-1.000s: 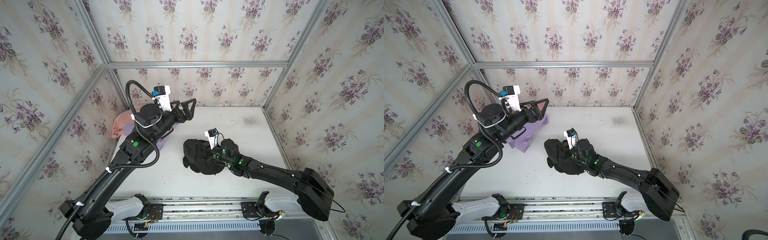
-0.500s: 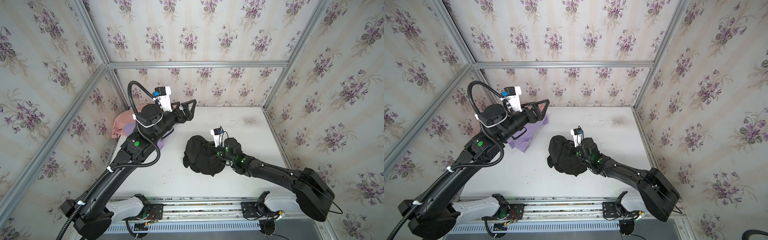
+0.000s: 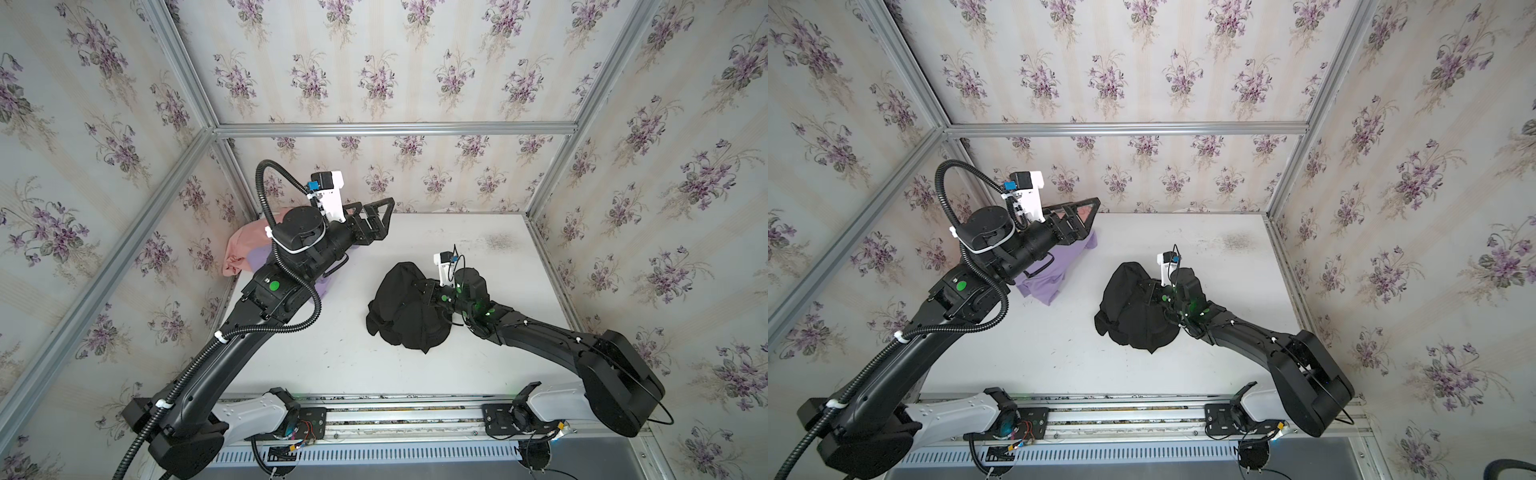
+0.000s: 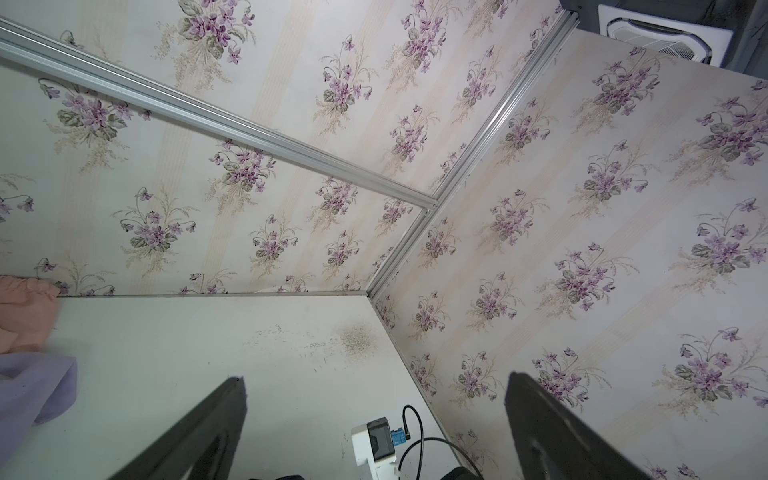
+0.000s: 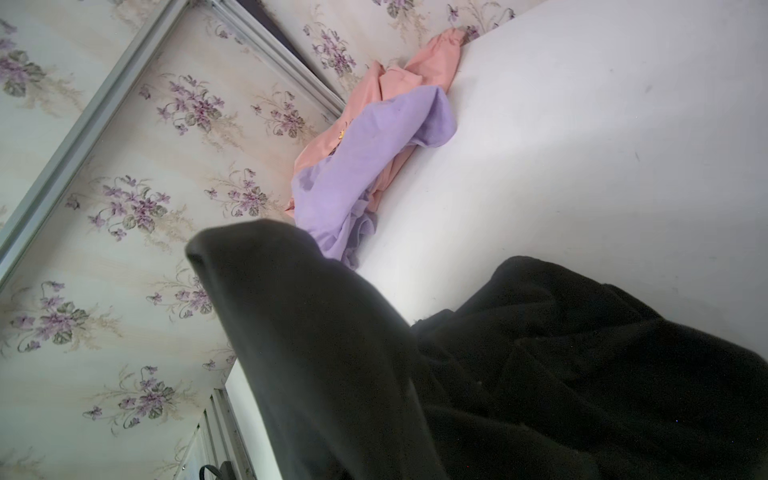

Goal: Pick out a specific cloth from the pile

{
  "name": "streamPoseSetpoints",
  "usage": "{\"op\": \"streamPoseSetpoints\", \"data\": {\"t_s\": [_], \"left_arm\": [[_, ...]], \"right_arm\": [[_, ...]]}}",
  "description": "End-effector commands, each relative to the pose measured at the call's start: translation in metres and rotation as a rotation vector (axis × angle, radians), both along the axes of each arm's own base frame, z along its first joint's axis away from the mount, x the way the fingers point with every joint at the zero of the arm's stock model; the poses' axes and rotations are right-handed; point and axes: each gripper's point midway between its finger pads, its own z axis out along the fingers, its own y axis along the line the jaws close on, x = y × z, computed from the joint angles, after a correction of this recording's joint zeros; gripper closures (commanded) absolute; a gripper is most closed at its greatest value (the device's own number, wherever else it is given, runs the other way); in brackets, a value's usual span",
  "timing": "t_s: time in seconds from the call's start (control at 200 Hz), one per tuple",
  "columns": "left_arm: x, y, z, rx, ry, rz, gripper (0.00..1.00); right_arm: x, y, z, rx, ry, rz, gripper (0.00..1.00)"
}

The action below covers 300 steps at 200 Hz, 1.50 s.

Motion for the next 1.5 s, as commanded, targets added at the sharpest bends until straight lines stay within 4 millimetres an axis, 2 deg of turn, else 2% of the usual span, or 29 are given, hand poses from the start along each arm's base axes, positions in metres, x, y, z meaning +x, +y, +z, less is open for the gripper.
{"op": "streamPoseSetpoints", "data": {"t_s": [0.0,0.135,0.38,0.39,0.405,0.49,0.58,0.705,0.815,0.98,1.144,1.364,1.494], "left_arm": [[-0.001,0.001,0.014,-0.027,-0.040,0.000,0.01],[0.000,0.001,0.013,-0.026,-0.040,0.000,0.01],[0.000,0.004,0.010,-0.021,-0.038,0.007,0.00],[0.000,0.004,0.010,-0.021,-0.036,0.007,0.01],[0.000,0.004,0.010,-0.021,-0.036,0.008,0.01],[0.001,0.005,0.008,-0.019,-0.033,0.008,0.01],[0.001,0.006,0.006,-0.017,-0.030,0.011,0.00],[0.001,0.005,0.004,-0.017,-0.025,0.009,0.01],[0.002,0.005,0.004,-0.017,-0.025,0.008,0.01],[0.002,0.005,0.002,-0.017,-0.020,0.007,0.01],[0.003,0.006,0.001,-0.016,-0.021,0.009,0.01],[0.003,0.008,-0.002,-0.013,-0.019,0.014,0.01],[0.001,0.012,-0.004,-0.006,-0.024,0.025,0.00]], "right_arm": [[0.000,-0.009,-0.016,-0.010,0.137,-0.059,0.99],[0.004,-0.023,-0.036,-0.030,0.231,-0.129,0.99],[0.004,-0.022,-0.063,-0.075,0.306,-0.126,1.00],[0.011,-0.032,-0.064,-0.071,0.309,-0.154,1.00],[0.012,-0.034,-0.066,-0.071,0.315,-0.161,1.00],[0.012,-0.034,-0.074,-0.069,0.332,-0.152,1.00],[0.011,-0.034,-0.082,-0.065,0.344,-0.151,0.96],[0.009,-0.037,-0.091,-0.075,0.355,-0.158,0.85],[0.008,-0.040,-0.096,-0.081,0.364,-0.162,0.81],[0.008,-0.042,-0.094,-0.086,0.357,-0.170,0.76],[0.008,-0.047,-0.083,-0.094,0.329,-0.180,0.70],[0.005,-0.051,-0.061,-0.093,0.286,-0.183,0.56],[-0.005,-0.063,-0.054,-0.116,0.270,-0.198,0.49]]}}
